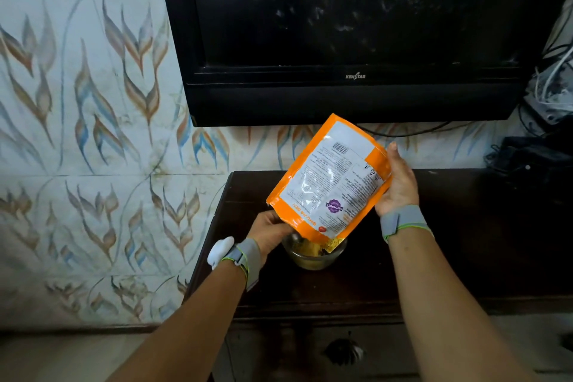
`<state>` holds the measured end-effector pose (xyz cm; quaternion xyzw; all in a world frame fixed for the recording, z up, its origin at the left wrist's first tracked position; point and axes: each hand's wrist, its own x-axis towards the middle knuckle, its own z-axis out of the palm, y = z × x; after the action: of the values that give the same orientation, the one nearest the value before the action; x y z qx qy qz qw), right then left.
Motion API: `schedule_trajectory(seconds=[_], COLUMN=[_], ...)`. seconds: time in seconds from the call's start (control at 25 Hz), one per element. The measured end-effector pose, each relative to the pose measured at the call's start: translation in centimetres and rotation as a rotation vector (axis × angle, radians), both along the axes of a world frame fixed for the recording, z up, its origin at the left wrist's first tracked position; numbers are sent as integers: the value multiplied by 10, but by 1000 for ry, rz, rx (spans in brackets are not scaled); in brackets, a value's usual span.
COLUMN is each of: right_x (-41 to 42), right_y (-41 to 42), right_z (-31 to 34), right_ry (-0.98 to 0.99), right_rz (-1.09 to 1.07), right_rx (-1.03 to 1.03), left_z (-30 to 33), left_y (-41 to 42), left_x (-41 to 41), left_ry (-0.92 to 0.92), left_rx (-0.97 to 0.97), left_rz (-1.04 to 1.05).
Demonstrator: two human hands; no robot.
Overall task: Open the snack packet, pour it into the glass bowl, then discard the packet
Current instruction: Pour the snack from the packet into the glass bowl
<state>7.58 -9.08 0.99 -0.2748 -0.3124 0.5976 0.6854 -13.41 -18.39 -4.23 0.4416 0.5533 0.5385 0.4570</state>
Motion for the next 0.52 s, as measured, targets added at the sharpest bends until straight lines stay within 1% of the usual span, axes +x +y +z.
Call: schedule_trajectory(seconds=[0.2,0.32,0.52], right_x=[-8,-14,-17], right_y=[-12,-20,-23], right_z=[21,35,45], right_ry=[-24,-44,-94], right_rz=[-21,6,48], right_rx=[92,157,146], left_z=[-5,-5,-3], left_y=[1,2,1], left_x=[0,0,2], left_ry=[47,53,41], left_rx=[-1,1,8], left_rz=[27,42,58])
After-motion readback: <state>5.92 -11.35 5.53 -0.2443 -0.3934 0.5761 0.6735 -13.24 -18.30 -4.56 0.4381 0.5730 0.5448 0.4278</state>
